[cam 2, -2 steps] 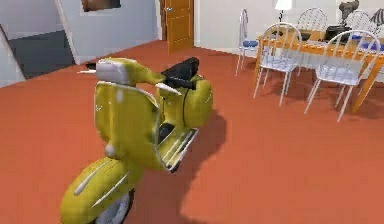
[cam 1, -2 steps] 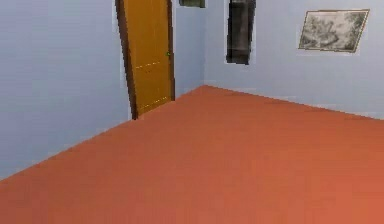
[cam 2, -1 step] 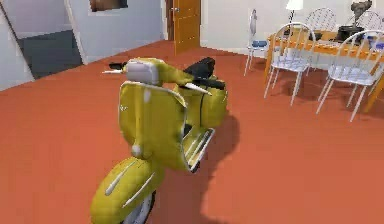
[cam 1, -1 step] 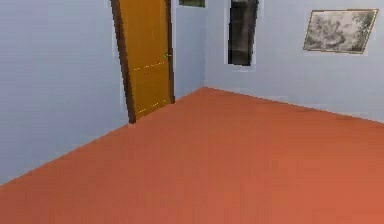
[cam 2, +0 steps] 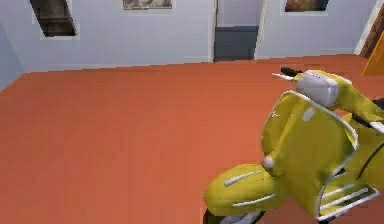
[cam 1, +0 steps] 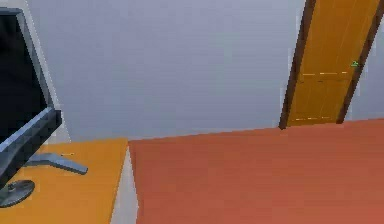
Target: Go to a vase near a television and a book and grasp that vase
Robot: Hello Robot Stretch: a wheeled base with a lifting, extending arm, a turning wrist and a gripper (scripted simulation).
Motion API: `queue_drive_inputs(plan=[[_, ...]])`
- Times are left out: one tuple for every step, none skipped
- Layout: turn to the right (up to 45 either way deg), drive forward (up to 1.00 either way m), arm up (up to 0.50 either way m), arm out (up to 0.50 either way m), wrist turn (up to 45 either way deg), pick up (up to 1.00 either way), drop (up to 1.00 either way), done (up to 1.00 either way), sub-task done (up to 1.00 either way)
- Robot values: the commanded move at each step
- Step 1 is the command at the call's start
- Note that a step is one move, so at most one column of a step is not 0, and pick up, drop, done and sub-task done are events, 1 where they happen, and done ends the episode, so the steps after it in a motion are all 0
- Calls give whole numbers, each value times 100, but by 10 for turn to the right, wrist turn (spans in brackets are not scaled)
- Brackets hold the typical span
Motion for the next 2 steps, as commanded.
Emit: queue_drive_inputs(plan=[[-60, 0, 0, 0, 0, 0, 0, 0, 0], [0, 55, 0, 0, 0, 0, 0, 0, 0]])
